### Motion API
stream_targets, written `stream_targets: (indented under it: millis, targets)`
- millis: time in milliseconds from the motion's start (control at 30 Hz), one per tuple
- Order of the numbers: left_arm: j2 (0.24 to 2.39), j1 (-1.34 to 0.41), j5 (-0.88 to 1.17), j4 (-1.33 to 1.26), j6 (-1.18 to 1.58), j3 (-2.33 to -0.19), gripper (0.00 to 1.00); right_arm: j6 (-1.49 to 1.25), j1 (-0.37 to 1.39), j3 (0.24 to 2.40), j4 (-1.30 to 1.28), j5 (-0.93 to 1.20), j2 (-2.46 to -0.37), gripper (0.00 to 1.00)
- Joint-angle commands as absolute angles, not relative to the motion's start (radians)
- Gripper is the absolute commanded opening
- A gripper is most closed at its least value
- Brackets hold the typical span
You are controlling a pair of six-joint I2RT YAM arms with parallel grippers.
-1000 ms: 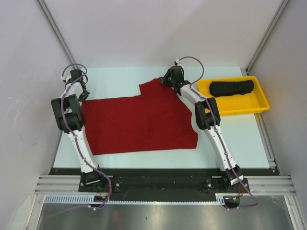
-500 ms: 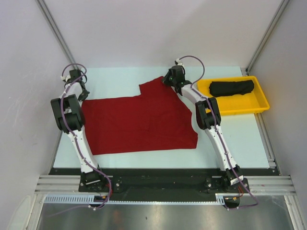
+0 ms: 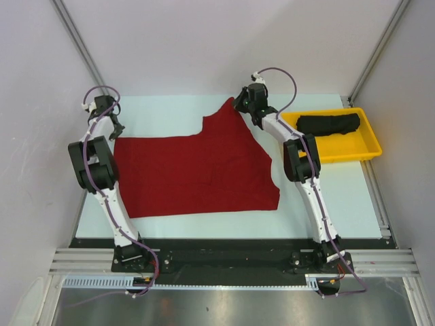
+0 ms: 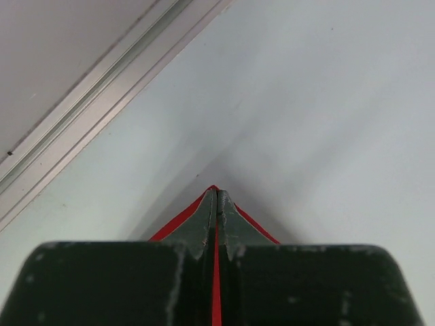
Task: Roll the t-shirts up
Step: Fold the T-shirt at the center of the board.
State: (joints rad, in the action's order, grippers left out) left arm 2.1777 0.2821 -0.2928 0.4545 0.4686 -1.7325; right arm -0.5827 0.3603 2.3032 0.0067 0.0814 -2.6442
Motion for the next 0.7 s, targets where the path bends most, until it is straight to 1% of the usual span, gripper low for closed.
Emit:
stream_targets:
  millis: [0,100,233,300,433,567,667]
  targets:
    - [2.077,0.291,-0.282,0.419,0.454,-1.675,0.0,-0.543,0.354,2.241,0.058,0.083,-2.507,0.0]
    - [2.028,0.295,-0.279,0.397,0.453,-1.614,0.0,-0.517,0.362,2.165,0.043,0.063,-2.436,0.0]
    - [1.97,0.299,-0.284,0.387,0.459,-1.539,0.0,-0.506,0.36,1.976,0.046,0.052,-2.326,0.0]
    - [1.935,0.304,-0.285,0.384,0.466,-1.493,0.0,-0.502,0.362,1.921,0.038,0.051,-2.26,0.0]
    - [1.878,0.316,-0.295,0.394,0.477,-1.427,0.0,-0.52,0.367,1.71,0.057,0.057,-2.139,0.0]
    - [1.807,0.33,-0.31,0.405,0.477,-1.341,0.0,-0.532,0.382,1.55,0.064,0.057,-2.017,0.0]
    - [1.75,0.34,-0.314,0.411,0.474,-1.28,0.0,-0.532,0.406,1.468,0.016,0.026,-1.936,0.0]
